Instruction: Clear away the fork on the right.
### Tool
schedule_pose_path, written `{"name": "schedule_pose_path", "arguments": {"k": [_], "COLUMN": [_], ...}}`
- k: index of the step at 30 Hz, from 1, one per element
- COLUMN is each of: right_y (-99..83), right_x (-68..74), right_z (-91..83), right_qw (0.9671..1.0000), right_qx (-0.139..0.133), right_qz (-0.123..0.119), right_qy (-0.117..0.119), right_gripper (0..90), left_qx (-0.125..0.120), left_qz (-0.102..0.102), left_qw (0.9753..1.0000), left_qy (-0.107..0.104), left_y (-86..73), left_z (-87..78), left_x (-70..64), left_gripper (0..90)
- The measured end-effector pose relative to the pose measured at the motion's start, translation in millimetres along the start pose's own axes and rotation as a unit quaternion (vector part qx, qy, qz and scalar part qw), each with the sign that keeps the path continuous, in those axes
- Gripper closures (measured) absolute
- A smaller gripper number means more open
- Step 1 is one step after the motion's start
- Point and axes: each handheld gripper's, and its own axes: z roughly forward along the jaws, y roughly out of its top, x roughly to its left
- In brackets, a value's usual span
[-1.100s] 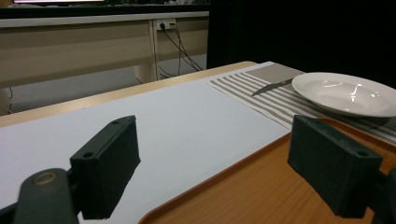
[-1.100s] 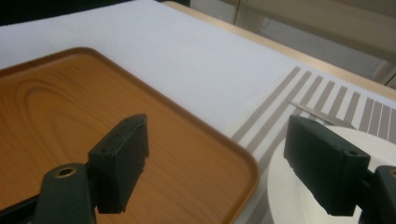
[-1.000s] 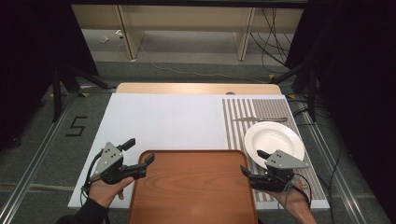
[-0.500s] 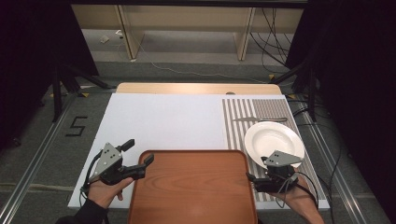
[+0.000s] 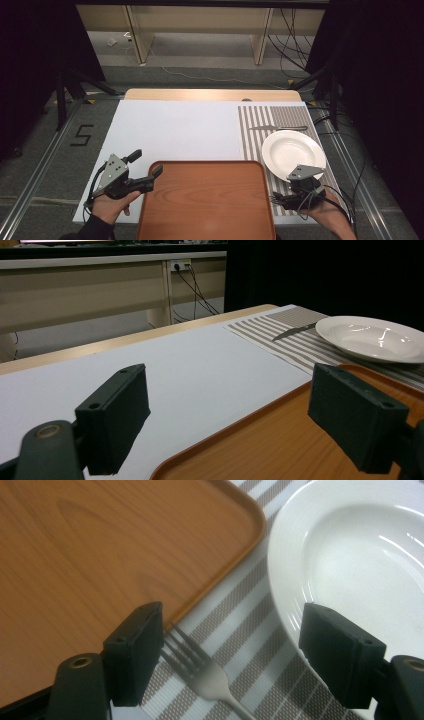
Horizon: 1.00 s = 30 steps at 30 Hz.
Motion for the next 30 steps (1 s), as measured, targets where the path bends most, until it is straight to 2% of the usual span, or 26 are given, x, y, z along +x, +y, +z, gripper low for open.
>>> {"name": "schedule_pose_path", "arguments": {"k": [20,28,30], "right_y": [-26.2,-34.3,-34.7], "right_x": [-14.5,-22.0,-23.3], "right_z": [-3.0,2.6,3.1], "right_qw": [0.9977,0.994,0.9937], "right_qx": [0.066,0.109,0.112], "right_qz": [0.011,0.009,0.009], "right_qy": [-0.001,-0.005,-0.004], "right_gripper": [34.5,36.4,37.0], "left_qx": [-0.001,0.001,0.003], "left_qz": [0.0,0.002,0.003], "left_qw": [1.0,1.0,1.0], "left_qy": [0.002,0.001,0.002], "left_y": [0.2,-0.2,-1.0], "left_z": [-1.5,-0.5,-0.6], "left_x": [-0.4,-0.9,-0.6], "left_gripper": [16.1,16.1,16.1]}}
